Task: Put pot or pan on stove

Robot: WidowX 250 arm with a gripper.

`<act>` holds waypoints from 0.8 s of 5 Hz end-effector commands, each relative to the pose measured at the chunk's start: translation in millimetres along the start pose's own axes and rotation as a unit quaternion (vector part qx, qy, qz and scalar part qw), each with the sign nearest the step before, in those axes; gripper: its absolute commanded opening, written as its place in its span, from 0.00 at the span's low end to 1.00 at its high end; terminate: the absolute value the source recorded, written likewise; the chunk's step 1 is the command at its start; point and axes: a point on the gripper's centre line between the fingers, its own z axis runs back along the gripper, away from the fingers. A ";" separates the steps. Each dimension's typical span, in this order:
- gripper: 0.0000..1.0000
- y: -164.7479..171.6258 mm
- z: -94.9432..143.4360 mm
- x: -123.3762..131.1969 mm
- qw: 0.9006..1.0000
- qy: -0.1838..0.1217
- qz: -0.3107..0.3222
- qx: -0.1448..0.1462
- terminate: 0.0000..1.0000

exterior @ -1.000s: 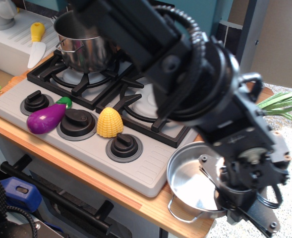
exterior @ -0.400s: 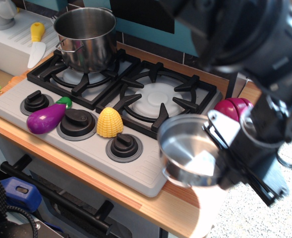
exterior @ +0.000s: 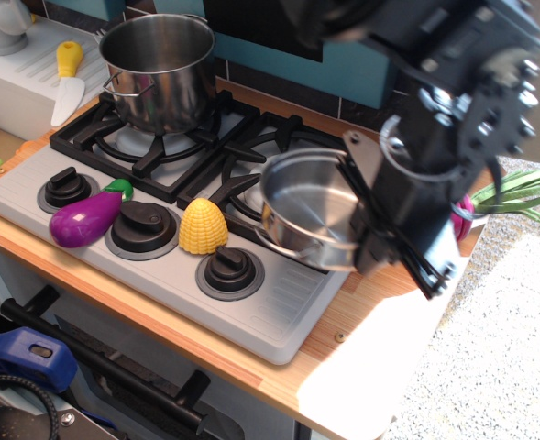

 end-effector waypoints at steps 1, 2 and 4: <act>0.00 34.8 4.3 11.1 0.998 -0.051 -0.027 0.001 0.00; 0.00 50.4 -5.3 11.0 0.996 -0.070 -0.046 -0.002 0.00; 0.00 73.1 -23.0 10.5 0.990 -0.113 -0.079 -0.016 0.00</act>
